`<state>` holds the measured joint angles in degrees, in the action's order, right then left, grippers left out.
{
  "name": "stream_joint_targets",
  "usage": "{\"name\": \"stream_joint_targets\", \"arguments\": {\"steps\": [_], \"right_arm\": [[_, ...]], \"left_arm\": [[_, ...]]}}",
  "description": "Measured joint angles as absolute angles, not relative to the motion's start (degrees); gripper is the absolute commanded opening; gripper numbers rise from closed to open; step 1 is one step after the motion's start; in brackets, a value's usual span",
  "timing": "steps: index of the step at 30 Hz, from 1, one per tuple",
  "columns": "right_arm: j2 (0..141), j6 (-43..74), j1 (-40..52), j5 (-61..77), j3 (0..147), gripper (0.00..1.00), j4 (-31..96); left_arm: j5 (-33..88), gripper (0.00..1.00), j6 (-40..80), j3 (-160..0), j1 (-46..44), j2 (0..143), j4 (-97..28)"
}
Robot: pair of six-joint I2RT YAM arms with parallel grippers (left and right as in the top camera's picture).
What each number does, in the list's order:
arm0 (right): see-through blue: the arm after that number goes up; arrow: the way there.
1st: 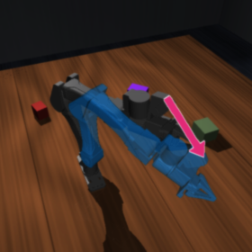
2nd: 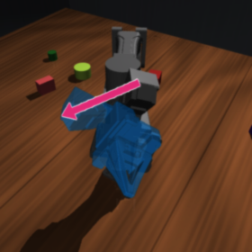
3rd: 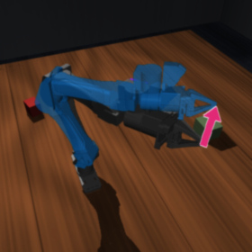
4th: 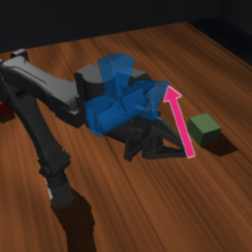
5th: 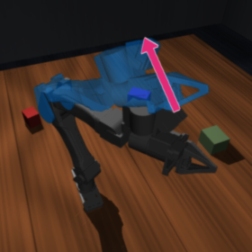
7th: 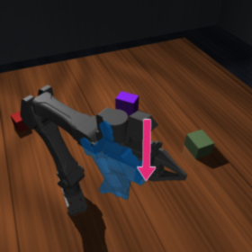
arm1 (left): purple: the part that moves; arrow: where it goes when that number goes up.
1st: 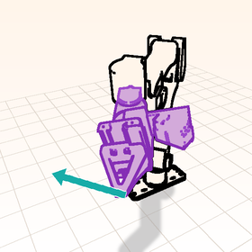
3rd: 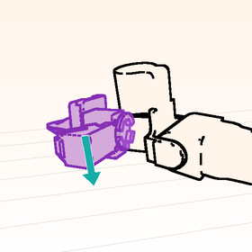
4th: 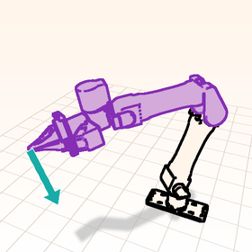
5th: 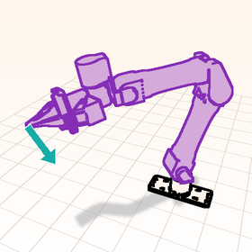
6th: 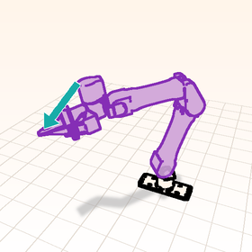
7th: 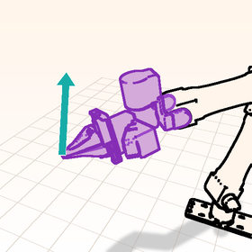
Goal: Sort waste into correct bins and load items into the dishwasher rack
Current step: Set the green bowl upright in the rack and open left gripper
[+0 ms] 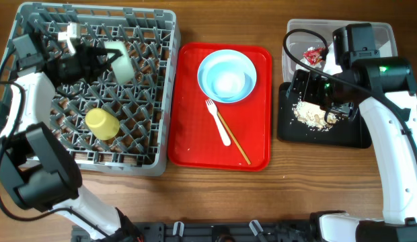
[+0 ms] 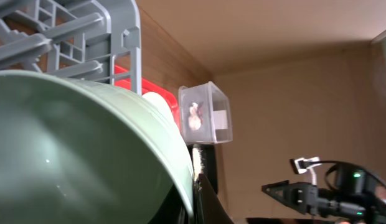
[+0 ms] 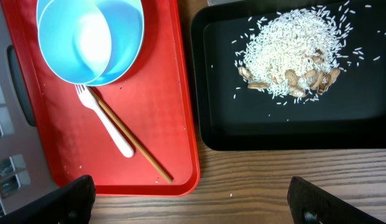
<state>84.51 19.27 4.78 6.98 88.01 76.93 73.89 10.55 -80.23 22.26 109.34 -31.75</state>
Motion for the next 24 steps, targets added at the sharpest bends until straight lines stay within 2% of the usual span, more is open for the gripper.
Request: {"name": "stream_joint_targets", "arguments": {"steps": [8, 10, 12, 14, 17, 19, 21, 24], "right_arm": [[84.5, 19.3, 4.8, 7.0, 88.0, 1.00, 77.3], [84.5, 19.3, 4.8, 7.0, 88.0, 1.00, 77.3], [84.5, 19.3, 4.8, 7.0, 88.0, 1.00, 77.3], [84.5, 19.3, 4.8, 7.0, 88.0, 1.00, 77.3], [84.5, 19.3, 4.8, 7.0, 88.0, 1.00, 77.3], [84.5, 19.3, 4.8, 7.0, 88.0, 1.00, 77.3], [84.5, 19.3, 4.8, 7.0, 88.0, 1.00, 77.3], [84.5, 19.3, 4.8, 7.0, 88.0, 1.00, 77.3]], "left_arm": [[78.0, 0.04, 10.5, -80.2, 24.7, 112.2, -31.7], [78.1, 0.07, 10.5, -80.2, 25.2, 112.2, -31.7], [77.9, 0.18, 10.5, -80.2, 25.9, 112.3, -31.9], [76.7, 0.24, 10.4, -80.2, 27.0, 112.3, -33.3], [73.9, 0.39, 10.0, -80.3, 29.2, 112.3, -36.1], [71.6, 0.57, 10.2, -80.3, 30.8, 112.3, -38.4], [68.7, 0.65, 9.8, -80.3, 32.9, 112.3, -40.2], [65.8, 0.70, 9.8, -80.3, 34.7, 112.4, -41.8]]}}
